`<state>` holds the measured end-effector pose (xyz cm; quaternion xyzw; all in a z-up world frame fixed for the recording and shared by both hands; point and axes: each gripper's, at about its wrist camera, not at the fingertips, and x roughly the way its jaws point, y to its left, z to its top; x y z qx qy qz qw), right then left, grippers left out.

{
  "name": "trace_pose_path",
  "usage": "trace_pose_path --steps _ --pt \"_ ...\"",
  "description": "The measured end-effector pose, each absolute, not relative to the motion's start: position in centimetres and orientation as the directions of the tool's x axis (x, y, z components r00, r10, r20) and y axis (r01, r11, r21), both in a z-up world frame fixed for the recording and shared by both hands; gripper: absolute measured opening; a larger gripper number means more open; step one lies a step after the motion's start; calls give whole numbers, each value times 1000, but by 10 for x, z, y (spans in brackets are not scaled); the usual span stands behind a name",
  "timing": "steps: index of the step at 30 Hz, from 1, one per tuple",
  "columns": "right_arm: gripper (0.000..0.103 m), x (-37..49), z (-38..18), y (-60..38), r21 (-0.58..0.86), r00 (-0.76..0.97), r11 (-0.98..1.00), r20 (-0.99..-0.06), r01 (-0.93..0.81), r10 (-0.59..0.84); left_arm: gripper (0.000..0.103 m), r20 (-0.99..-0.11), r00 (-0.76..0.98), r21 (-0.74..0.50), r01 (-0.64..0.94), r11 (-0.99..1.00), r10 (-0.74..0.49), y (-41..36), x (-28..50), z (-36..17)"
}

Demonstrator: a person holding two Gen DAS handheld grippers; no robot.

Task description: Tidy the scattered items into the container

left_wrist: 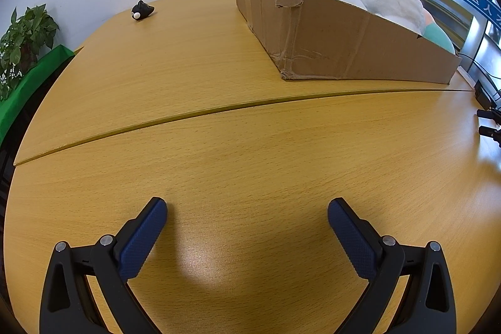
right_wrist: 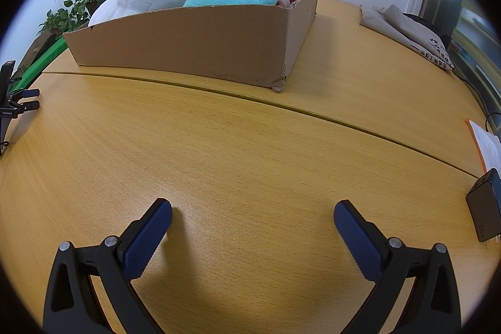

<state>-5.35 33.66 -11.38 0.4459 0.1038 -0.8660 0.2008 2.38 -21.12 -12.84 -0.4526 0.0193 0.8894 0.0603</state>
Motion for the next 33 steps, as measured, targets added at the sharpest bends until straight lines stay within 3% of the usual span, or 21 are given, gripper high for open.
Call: trace_pose_path --steps 33 --pt "103 -54 -113 335 6 -520 -897 -813 443 -263 103 -806 -587 -15 -107 -994 76 -201 20 -129"
